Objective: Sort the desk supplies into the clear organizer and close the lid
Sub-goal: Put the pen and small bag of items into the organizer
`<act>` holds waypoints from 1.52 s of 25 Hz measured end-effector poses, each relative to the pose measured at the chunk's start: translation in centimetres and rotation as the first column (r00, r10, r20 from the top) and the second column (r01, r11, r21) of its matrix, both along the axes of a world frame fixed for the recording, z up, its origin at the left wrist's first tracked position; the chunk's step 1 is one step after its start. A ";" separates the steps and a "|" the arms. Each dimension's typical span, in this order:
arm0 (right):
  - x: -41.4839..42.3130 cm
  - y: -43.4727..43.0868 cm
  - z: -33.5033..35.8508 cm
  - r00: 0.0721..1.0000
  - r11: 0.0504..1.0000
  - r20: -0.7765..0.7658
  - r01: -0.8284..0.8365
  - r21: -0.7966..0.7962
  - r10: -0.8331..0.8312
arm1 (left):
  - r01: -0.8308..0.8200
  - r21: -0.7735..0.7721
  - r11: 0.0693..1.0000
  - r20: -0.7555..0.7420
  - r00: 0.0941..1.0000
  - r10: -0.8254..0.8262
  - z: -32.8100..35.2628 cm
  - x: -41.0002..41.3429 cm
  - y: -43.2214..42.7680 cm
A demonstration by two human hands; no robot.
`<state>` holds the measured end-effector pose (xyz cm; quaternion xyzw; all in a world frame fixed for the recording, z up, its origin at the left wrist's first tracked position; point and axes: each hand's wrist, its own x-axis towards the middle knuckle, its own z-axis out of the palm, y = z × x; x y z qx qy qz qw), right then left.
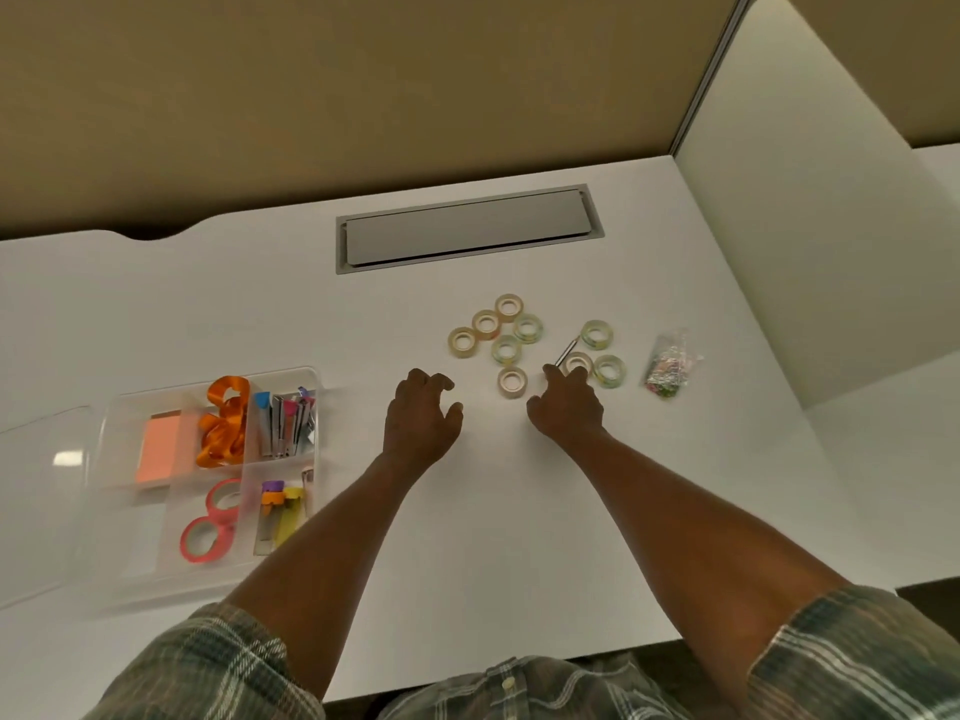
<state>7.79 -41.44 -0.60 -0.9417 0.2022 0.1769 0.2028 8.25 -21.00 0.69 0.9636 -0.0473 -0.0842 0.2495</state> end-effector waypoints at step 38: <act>-5.1 -7.5 -0.1 0.818 0.961 0.511 0.175 0.215 -0.264 | -0.416 -0.463 0.783 -0.523 0.841 0.137 1.3 -1.5 -10.3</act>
